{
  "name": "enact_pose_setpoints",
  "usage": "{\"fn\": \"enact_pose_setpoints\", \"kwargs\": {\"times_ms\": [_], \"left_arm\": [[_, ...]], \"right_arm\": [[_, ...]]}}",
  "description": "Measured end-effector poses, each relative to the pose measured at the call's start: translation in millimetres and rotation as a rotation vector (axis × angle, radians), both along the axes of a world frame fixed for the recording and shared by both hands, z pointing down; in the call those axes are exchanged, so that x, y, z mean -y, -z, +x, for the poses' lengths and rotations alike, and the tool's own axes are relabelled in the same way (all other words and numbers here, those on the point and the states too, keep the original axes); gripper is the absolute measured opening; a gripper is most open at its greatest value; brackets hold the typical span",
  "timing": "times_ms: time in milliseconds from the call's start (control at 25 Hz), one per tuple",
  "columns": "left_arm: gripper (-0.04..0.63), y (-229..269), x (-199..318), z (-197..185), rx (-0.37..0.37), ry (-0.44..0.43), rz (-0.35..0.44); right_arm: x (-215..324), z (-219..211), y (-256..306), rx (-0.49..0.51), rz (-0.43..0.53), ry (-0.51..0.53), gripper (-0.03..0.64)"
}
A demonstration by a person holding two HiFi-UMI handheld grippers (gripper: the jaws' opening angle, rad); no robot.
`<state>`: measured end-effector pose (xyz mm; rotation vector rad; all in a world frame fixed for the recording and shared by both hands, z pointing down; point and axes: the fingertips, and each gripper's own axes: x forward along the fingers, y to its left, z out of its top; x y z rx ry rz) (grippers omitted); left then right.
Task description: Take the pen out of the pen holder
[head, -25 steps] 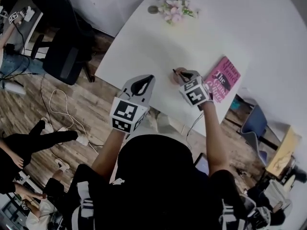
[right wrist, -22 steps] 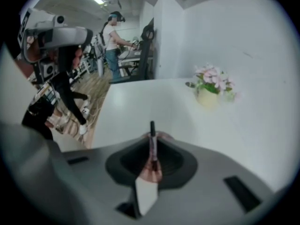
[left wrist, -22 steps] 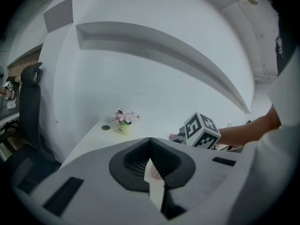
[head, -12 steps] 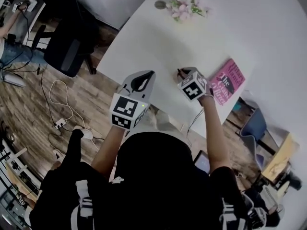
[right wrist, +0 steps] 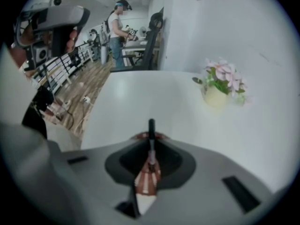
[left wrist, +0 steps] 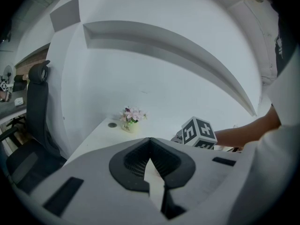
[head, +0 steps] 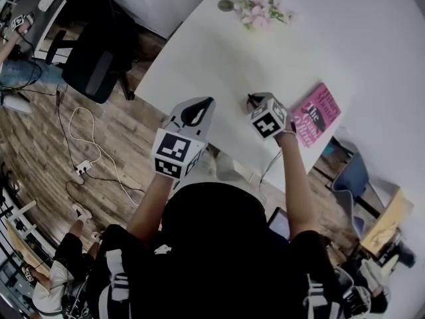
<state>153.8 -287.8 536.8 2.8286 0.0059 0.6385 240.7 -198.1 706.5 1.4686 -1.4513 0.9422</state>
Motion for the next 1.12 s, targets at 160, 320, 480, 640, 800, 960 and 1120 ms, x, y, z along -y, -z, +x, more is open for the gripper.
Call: {"fn": "enact_pose_setpoints", "kwargs": {"times_ms": [160, 320, 480, 640, 800, 960, 1120], "left_arm": [[0.018, 4.2, -1.1, 1.0, -0.007, 0.001, -0.001], [0.018, 10.9, -4.0, 0.7, -0.012, -0.003, 0.028], [0.018, 15.0, -10.2, -1.0, -0.025, -0.011, 0.019], [0.018, 26.7, -12.9, -2.4, -0.05, -0.017, 0.034], [0.018, 39.0, -13.7, -3.5, -0.072, -0.023, 0.055], [0.018, 55.7, -13.5, -5.4, -0.099, -0.027, 0.081], [0.018, 73.8, -10.6, -6.2, -0.136, -0.013, 0.11]], "right_arm": [[0.1, 3.0, 6.5, -0.002, 0.018, -0.012, 0.068], [2.9, 3.5, 18.4, -0.001, 0.067, -0.023, 0.067], [4.6, 3.1, 35.0, 0.001, 0.122, -0.052, 0.067], [4.9, 5.2, 60.4, -0.023, 0.181, -0.082, 0.067], [7.5, 6.3, 91.4, -0.03, 0.267, -0.13, 0.066], [8.6, 7.0, 127.7, -0.052, 0.37, -0.178, 0.066], [7.6, 8.7, 166.0, -0.07, 0.481, -0.227, 0.066]]}}
